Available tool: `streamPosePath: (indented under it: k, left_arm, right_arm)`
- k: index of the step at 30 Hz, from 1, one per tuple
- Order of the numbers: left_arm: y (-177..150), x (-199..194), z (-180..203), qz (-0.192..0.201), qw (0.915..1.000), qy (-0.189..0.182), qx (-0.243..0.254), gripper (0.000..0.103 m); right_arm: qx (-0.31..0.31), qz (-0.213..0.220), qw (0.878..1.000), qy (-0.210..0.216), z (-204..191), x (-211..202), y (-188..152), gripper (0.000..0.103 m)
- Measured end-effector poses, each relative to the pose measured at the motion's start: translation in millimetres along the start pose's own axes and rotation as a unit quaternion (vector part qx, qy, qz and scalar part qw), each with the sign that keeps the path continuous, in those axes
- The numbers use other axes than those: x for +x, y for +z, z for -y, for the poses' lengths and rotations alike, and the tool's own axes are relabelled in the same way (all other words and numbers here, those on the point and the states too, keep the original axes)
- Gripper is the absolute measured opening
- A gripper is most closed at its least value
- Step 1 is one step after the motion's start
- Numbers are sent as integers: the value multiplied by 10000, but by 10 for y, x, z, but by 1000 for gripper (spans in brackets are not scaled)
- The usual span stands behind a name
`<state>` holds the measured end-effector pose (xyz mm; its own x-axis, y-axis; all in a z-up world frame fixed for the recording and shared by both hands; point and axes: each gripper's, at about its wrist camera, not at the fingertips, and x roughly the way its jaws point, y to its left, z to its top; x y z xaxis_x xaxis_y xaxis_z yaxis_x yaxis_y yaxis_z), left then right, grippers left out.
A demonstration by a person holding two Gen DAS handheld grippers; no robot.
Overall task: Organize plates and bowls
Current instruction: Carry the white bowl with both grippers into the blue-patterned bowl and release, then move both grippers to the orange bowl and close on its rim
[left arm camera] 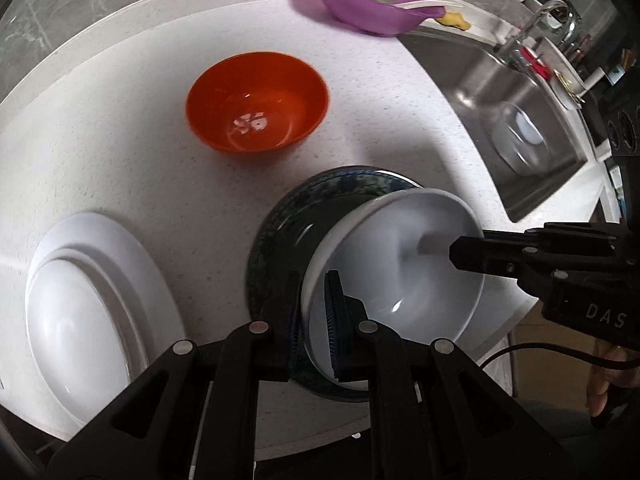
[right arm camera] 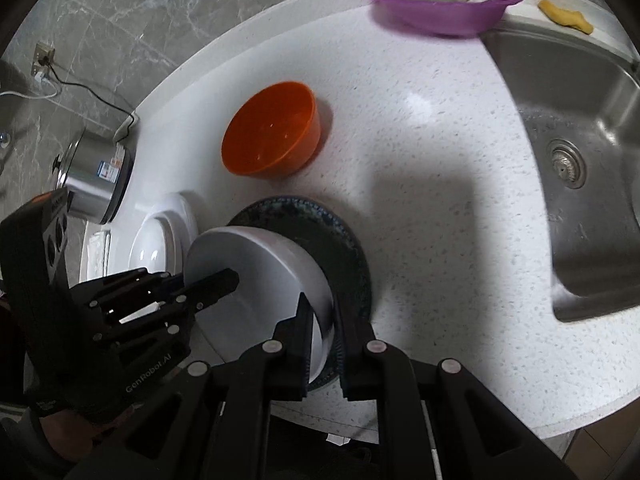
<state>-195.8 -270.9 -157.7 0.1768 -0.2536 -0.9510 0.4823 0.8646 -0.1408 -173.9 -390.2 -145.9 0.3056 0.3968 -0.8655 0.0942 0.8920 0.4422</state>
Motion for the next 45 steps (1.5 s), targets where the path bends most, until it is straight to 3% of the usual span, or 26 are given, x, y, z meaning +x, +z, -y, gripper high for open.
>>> streamPosePath:
  k: [12, 22, 23, 25, 26, 27, 30, 33, 36, 41, 45]
  left_arm:
    - [82, 201, -196, 30, 10000, 48, 39, 10]
    - [131, 13, -302, 419, 9990, -122, -12, 12]
    - [145, -32, -337, 455, 9989, -143, -39, 16]
    - [187, -132, -420, 521, 9985, -147, -93, 46]
    - [220, -185, -469, 563, 9982, -153, -117, 80]
    - [258, -257, -528, 639, 9978, -146, -139, 100]
    - [441, -498, -737, 819, 9966, -26, -100, 102]
    - [732, -507, -983, 634, 9975, -80, -289, 102]
    - [1028, -400, -1168, 511, 9981, -89, -334, 102]
    - [1402, 61, -1384, -14, 9984, -295, -491, 102]
    - [1476, 366, -1440, -389, 9967, -447, -549, 102]
  right_arm:
    - [-28, -184, 9997, -140, 31, 269, 58, 11]
    - [-55, -187, 9995, -249, -3, 311, 89, 12]
    - [-32, -145, 9996, -230, 0, 293, 90, 14]
    - [15, -71, 9998, -210, -9, 232, 99, 24]
    - [55, -9, 9998, -166, -14, 160, 102, 37]
    - [68, 38, 9999, -138, -11, 95, 102, 49]
    - [23, 276, 9996, -92, -39, -213, 168, 58]
    - [-64, 586, 9982, 66, -22, -465, 402, 72]
    - [-85, 762, 9966, 298, 57, -471, 787, 72]
    - [393, 131, 9937, 1046, 269, 92, 1283, 72]
    - [676, -126, 9899, 1242, 348, 423, 1396, 71]
